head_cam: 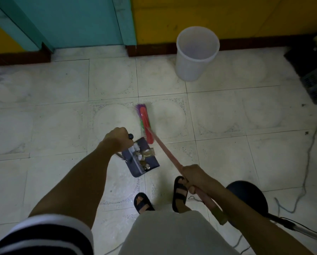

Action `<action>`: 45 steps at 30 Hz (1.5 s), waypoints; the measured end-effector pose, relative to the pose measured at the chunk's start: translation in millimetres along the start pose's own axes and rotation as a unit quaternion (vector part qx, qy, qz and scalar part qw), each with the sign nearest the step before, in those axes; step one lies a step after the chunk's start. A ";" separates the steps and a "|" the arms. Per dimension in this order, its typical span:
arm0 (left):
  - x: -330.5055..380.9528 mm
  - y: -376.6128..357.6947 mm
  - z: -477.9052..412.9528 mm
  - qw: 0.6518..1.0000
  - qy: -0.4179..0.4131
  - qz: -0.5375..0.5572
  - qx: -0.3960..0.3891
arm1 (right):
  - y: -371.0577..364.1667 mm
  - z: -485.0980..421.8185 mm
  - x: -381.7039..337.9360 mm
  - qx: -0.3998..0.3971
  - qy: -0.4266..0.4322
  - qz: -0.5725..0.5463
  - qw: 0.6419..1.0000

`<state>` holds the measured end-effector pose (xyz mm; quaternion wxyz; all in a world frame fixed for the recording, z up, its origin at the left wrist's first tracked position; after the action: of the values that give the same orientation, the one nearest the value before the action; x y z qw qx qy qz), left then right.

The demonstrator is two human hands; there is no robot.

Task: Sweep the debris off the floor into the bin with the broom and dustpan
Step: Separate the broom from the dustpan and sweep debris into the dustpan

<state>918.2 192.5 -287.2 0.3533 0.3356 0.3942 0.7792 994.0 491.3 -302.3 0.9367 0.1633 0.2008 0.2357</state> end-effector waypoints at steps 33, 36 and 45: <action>-71.0 7.0 -18.6 1.000 0.009 -0.010 -0.008 | -82.9 -35.6 -18.6 -0.041 -0.024 0.039 0.998; -70.4 8.3 -19.8 1.000 0.007 -0.012 -0.004 | -88.2 -25.3 -24.1 -0.061 -0.031 0.006 0.998; -69.5 9.0 -17.3 1.000 0.011 -0.013 0.004 | -63.2 -6.8 -18.8 -0.055 -0.044 -0.029 0.997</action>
<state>938.3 125.4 -304.5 0.3578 0.3233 0.4059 0.7763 999.4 430.3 -327.9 0.9587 0.1156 0.1505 0.2119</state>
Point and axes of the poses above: each hand's wrist, its own z-axis away from the middle knuckle, its own y-axis out of the back of the hand, x = y × z, the point moved 9 cm from there along -z, towards the middle knuckle, and after that the axes turned 14 degrees about x, right-handed, at the moved point
